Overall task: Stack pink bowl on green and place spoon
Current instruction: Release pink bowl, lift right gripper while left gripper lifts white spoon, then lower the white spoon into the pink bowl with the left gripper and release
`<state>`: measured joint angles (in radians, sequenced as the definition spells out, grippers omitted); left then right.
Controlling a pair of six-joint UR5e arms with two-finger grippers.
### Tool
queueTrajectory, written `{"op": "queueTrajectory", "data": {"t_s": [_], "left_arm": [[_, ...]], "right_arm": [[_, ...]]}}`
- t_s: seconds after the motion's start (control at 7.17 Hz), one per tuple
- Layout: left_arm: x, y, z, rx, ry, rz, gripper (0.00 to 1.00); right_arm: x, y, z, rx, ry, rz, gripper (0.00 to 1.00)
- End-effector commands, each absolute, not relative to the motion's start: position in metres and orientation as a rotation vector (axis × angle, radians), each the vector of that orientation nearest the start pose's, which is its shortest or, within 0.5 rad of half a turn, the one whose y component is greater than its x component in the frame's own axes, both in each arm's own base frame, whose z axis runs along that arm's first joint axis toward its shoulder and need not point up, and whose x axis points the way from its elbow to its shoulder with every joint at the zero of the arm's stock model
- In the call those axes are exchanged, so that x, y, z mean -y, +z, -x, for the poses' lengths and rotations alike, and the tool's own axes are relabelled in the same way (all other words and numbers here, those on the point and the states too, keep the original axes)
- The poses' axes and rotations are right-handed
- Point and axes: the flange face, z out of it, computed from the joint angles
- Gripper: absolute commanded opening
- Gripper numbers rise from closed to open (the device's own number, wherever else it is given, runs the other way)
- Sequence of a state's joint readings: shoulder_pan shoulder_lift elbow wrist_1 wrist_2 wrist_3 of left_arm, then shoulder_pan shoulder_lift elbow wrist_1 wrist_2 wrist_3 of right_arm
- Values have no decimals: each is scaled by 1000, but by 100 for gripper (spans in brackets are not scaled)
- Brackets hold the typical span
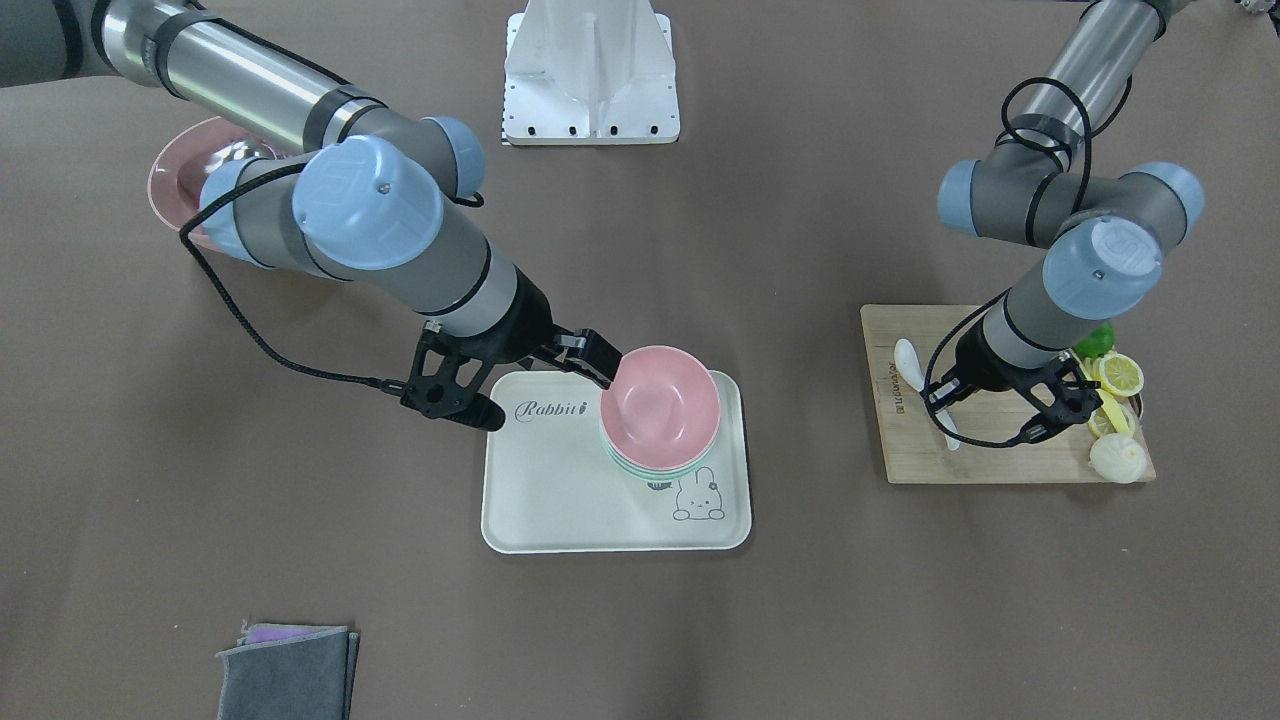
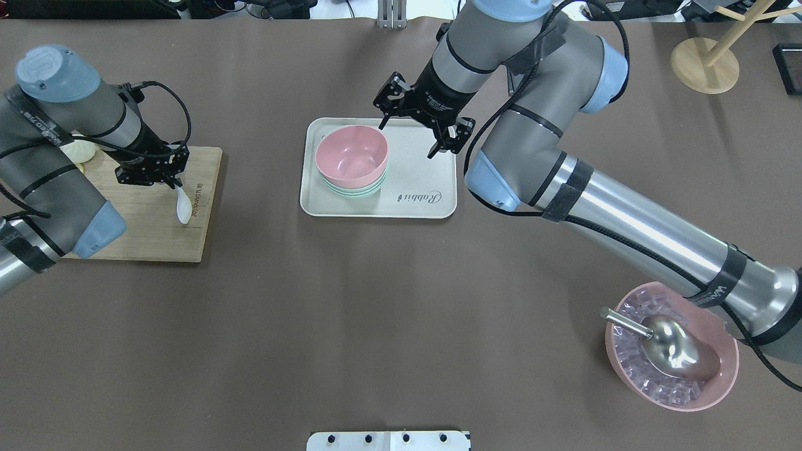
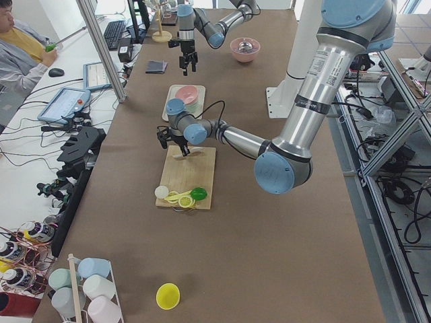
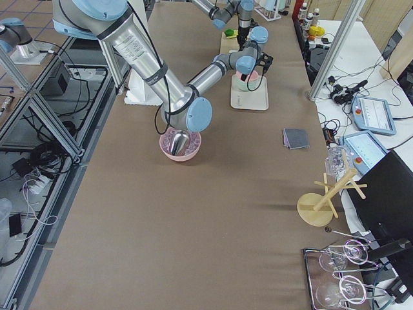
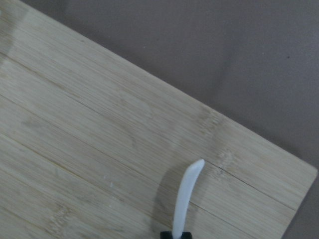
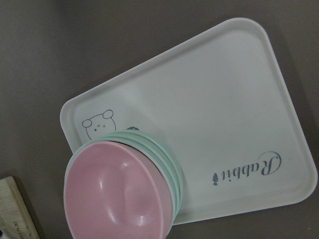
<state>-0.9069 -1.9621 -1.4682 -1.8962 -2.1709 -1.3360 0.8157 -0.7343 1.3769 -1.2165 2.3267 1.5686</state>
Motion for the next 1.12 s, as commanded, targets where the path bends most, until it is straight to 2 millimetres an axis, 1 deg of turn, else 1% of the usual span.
{"op": "queueTrajectory", "data": {"t_s": [0.0, 0.14, 0.28, 0.42, 0.56, 0.7, 0.84, 0.98], "left_arm": [[589, 375, -363, -909, -413, 110, 0], [602, 311, -374, -977, -427, 85, 0], [608, 259, -382, -1033, -440, 68, 0], [611, 216, -390, -1080, -452, 59, 0], [609, 195, -403, -1105, -461, 67, 0], [607, 181, -416, -1114, -441, 67, 0], [595, 178, -430, -1133, -408, 68, 45], [583, 181, -442, -1147, -380, 67, 98]], "right_arm": [[612, 204, 390, 1165, 335, 274, 100], [612, 246, 354, 1155, 306, 229, 100], [614, 292, 312, 1133, 290, 175, 100], [614, 334, 273, 1111, 259, 120, 100], [612, 368, 247, 1088, 213, 75, 100], [610, 388, 230, 1076, 194, 55, 100], [606, 396, 225, 1073, 196, 57, 100], [604, 396, 226, 1073, 194, 58, 100]]}}
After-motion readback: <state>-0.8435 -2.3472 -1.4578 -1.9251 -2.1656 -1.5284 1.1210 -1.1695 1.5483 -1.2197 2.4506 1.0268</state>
